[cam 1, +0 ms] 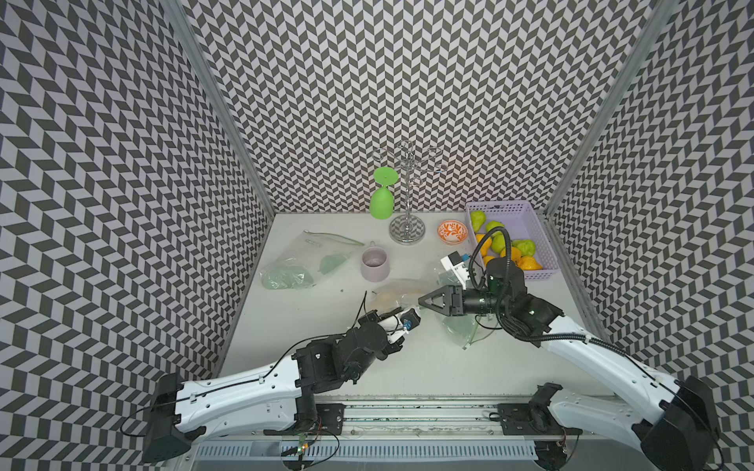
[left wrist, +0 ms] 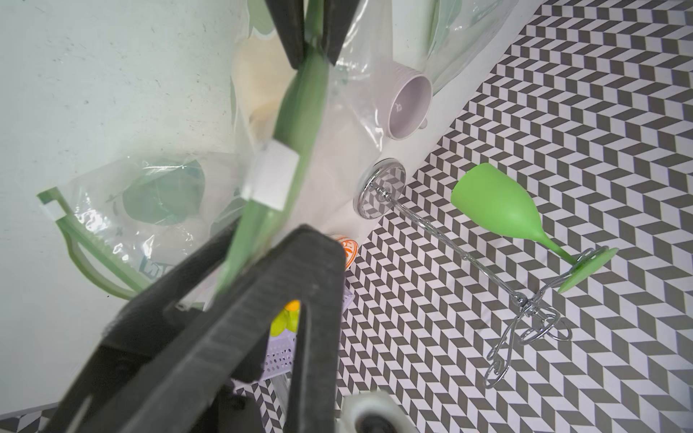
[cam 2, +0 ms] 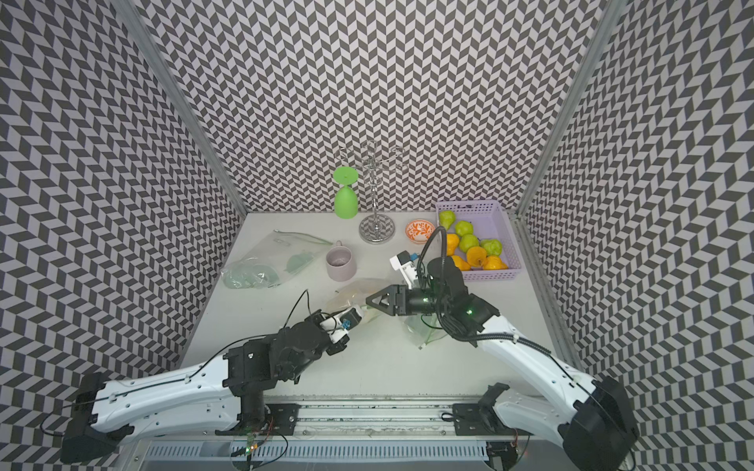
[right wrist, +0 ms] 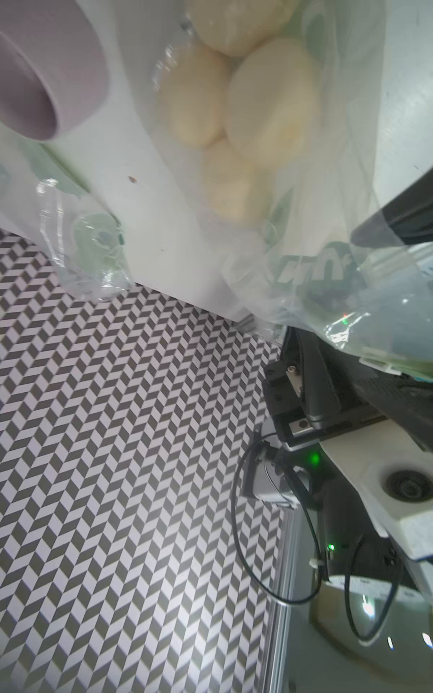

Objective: Open the zip-top bag and take out the pear
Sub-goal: Pick up the zipper food storage bag at the center of the board.

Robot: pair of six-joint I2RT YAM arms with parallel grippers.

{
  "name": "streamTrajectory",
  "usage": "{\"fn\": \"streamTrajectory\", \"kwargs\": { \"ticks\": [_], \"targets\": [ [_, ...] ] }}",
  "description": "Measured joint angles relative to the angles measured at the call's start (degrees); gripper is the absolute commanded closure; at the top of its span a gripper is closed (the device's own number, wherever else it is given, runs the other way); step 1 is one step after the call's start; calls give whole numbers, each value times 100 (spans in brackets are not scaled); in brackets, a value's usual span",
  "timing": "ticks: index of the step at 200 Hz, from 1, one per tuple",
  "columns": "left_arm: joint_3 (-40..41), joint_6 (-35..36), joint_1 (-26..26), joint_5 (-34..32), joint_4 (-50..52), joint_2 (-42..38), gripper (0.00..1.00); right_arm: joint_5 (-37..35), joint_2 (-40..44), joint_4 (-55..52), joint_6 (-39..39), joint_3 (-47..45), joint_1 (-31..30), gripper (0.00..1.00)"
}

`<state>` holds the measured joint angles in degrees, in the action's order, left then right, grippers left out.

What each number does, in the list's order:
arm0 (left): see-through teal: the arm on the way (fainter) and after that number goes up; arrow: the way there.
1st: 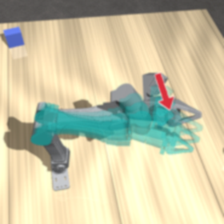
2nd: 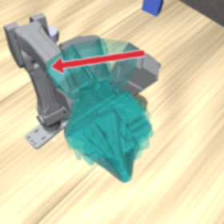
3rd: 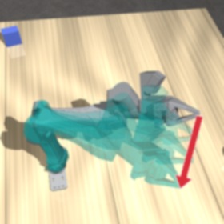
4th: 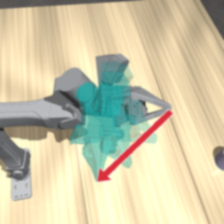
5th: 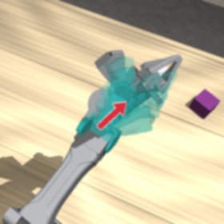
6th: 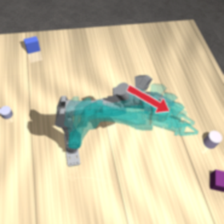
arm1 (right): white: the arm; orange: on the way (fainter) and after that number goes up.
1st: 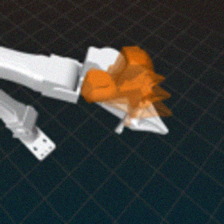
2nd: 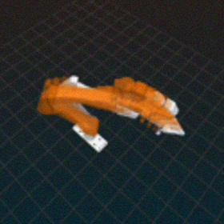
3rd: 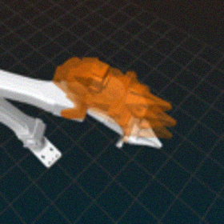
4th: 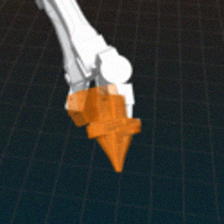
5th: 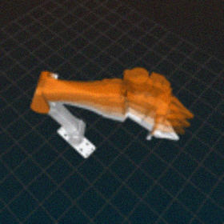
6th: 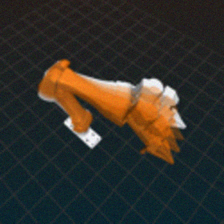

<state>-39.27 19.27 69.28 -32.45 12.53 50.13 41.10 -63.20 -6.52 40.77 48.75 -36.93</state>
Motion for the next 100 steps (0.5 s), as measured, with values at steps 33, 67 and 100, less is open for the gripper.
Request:
{"fn": "streamTrajectory", "kwargs": {
  "ticks": [33, 67, 100],
  "targets": [
    [-260, -101, -498, 774, 153, 0, 87, -439, 411, -282, -990, -92, 37, 43],
    [-363, -136, -1019, 1532, 282, 26, 87, -721, 800, -584, -2017, -101, 37, 43],
    [-542, -136, -1482, 2302, 411, 138, 87, -1145, 1233, -723, -3040, -144, 37, 40]
  ]
}}
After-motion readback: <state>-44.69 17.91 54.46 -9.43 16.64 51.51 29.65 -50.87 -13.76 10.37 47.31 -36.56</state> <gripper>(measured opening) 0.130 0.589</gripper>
